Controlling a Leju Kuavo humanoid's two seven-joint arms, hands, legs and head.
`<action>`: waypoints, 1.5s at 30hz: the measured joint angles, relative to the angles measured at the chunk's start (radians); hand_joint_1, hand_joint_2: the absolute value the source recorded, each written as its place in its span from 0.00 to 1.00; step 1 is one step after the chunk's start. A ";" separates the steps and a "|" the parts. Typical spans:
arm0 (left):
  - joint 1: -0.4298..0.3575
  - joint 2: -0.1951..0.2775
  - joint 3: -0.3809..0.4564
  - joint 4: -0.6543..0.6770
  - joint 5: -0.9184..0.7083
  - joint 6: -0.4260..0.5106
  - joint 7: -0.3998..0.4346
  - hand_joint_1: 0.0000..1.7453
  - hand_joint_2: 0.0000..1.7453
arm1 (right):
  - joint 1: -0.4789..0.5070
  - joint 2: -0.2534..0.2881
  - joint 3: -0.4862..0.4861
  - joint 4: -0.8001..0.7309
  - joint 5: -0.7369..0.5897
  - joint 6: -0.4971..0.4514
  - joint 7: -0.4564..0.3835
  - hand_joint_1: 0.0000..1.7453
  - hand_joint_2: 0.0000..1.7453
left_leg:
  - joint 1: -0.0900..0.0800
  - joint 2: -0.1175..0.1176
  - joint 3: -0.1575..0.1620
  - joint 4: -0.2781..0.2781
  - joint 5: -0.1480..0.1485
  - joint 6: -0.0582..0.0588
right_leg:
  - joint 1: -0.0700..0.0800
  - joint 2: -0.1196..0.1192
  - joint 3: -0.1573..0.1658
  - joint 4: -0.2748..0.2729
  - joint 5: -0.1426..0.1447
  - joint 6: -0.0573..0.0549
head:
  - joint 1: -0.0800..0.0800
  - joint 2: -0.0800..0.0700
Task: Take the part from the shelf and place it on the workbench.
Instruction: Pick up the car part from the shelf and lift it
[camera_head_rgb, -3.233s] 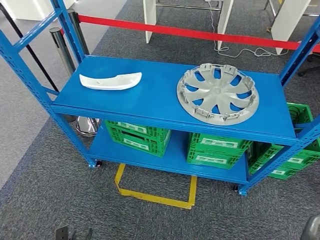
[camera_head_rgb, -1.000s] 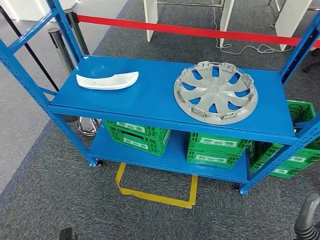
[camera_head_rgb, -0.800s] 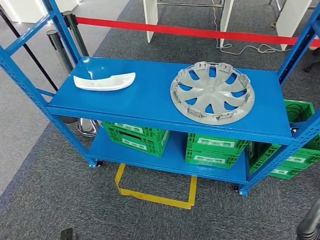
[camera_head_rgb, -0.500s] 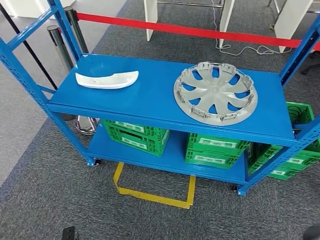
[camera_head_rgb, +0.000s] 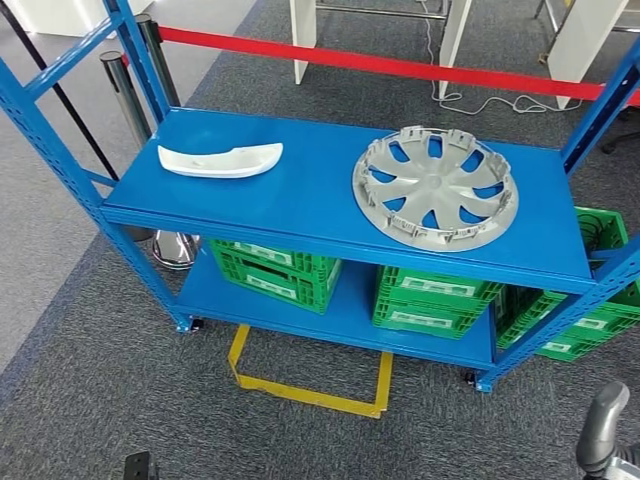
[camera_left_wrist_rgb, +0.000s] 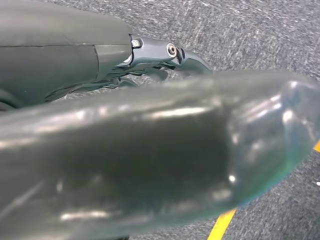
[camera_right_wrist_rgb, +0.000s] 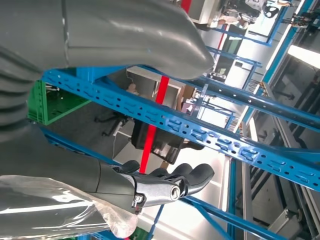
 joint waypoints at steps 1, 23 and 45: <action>0.000 0.000 0.000 0.000 -0.001 -0.002 -0.001 0.00 0.00 | 0.001 -0.002 0.004 -0.002 0.003 -0.001 -0.002 0.00 0.25 | 0.001 0.000 0.000 -0.001 0.002 -0.004 | 0.001 0.001 0.001 0.000 0.003 -0.005 | 0.000 0.000; -0.007 0.005 0.004 0.000 -0.027 0.000 0.002 0.00 0.00 | -0.006 -0.057 0.050 -0.007 0.011 -0.030 0.013 0.00 1.00 | 0.011 0.002 0.013 -0.016 -0.001 0.014 | -0.008 -0.003 -0.111 0.219 -0.108 0.022 | -0.003 0.000; -0.008 0.006 0.008 0.000 -0.037 0.005 0.005 0.00 0.00 | -0.003 -0.071 0.056 -0.004 0.000 -0.033 0.016 0.00 0.50 | 0.019 0.001 0.003 0.023 -0.004 -0.031 | -0.003 -0.005 0.017 -0.016 0.007 -0.012 | -0.010 0.000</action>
